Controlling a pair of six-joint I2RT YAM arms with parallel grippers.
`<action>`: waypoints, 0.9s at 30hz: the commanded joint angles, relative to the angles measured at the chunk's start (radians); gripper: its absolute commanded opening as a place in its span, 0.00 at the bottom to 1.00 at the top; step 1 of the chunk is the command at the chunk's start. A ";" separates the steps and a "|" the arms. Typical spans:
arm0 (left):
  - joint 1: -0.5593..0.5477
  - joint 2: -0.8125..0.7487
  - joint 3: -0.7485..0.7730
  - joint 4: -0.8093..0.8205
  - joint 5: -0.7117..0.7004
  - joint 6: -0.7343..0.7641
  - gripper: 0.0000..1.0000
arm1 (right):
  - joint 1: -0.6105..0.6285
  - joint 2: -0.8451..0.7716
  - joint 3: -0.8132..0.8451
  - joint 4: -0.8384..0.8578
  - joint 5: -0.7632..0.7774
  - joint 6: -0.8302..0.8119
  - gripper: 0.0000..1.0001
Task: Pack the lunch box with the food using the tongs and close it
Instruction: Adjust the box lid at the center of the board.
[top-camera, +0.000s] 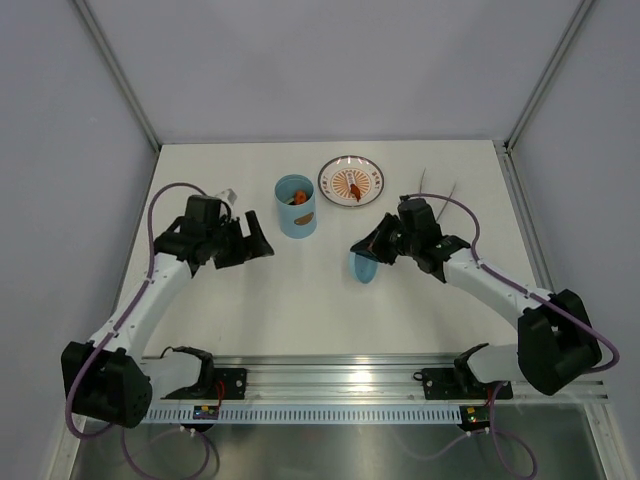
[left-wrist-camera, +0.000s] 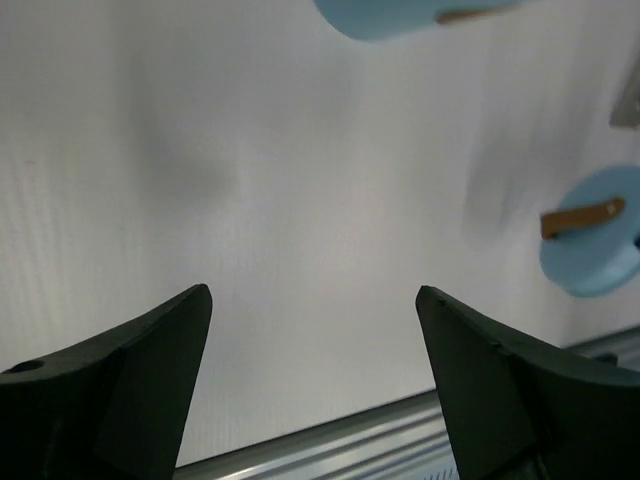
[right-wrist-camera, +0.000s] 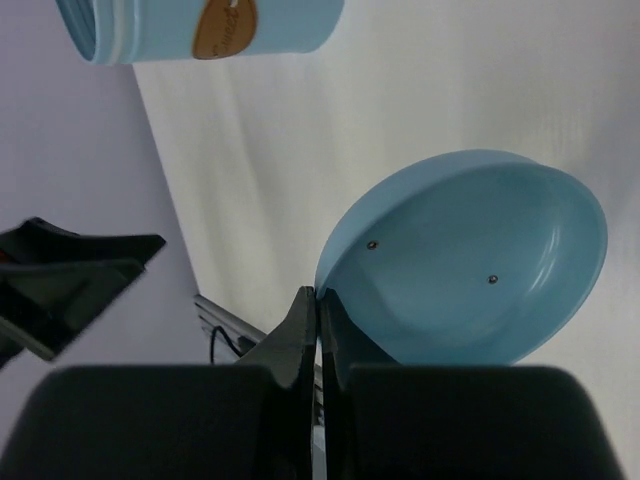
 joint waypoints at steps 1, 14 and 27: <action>-0.128 -0.076 -0.056 0.147 0.134 0.024 0.92 | 0.015 0.041 0.014 0.202 -0.070 0.167 0.00; -0.581 0.086 -0.024 0.390 -0.009 -0.013 0.94 | 0.022 0.112 -0.031 0.380 -0.207 0.357 0.00; -0.686 0.136 -0.003 0.495 -0.299 0.011 0.76 | 0.023 0.060 -0.107 0.472 -0.241 0.480 0.00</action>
